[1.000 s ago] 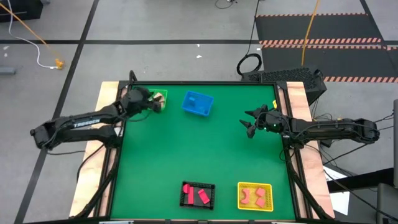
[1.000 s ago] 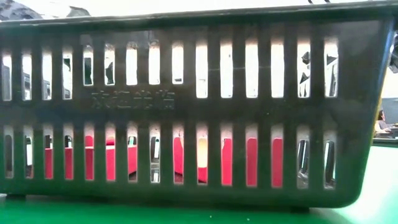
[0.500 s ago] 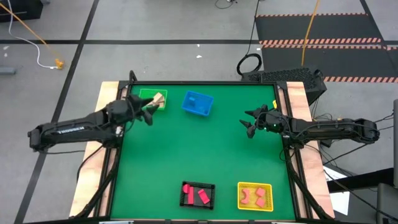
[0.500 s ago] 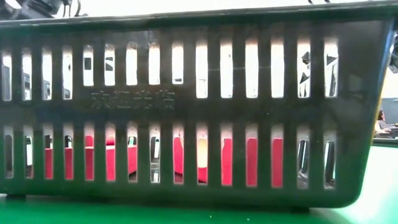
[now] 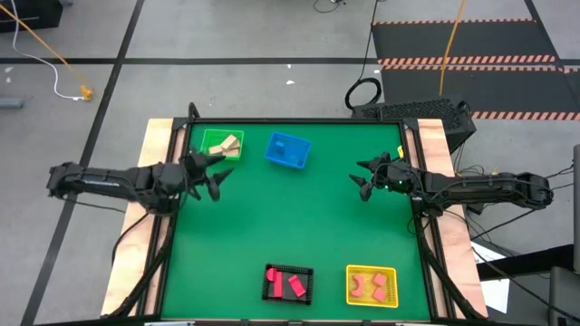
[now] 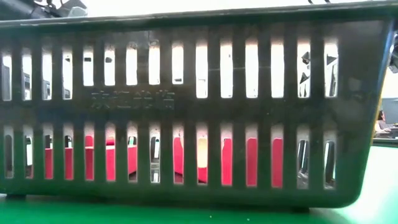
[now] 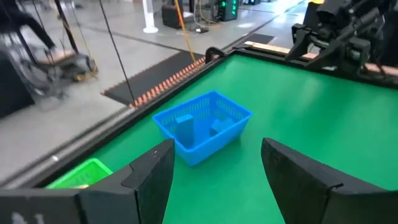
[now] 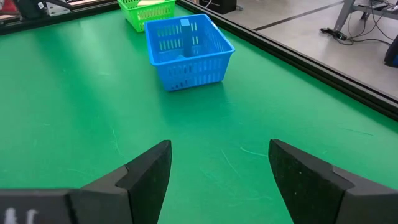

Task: Sort & place blocks by color
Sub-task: Return to Home Position

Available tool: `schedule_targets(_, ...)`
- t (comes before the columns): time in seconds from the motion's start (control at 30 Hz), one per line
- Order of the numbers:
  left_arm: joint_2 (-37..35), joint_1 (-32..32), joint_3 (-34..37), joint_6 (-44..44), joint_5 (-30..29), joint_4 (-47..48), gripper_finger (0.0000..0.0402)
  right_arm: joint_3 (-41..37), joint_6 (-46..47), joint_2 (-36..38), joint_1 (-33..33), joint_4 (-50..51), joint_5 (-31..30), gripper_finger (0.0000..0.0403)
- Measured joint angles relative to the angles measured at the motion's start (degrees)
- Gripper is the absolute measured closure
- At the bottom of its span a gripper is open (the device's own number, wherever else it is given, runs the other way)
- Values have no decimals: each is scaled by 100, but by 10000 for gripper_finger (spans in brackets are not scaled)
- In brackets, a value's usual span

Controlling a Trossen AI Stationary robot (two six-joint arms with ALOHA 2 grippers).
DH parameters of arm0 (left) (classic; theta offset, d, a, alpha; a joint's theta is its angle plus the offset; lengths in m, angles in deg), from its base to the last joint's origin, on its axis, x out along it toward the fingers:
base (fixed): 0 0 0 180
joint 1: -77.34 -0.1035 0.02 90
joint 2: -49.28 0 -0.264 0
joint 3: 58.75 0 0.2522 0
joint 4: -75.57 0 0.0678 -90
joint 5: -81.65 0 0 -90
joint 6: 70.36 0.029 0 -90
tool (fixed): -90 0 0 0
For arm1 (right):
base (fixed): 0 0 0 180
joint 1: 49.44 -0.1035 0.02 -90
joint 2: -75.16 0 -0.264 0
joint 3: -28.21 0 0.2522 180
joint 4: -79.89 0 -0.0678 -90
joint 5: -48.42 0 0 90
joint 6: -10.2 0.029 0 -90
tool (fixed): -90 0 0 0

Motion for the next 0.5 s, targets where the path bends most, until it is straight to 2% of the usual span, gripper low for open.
schedule_targets(0.13, -6, 400, 172, 200, -465, -65, 160, 0, -2, 0, -2, 0, 2, 145)
schedule_targets(0.23, -2, 540, 496, -59, -477, -271, 160, 0, -2, 0, -2, 0, -1, 145)
schedule_targets(0.5, 1, 640, 1413, -61, -272, -1883, 160, 0, -1, 0, -1, 0, 0, 145)
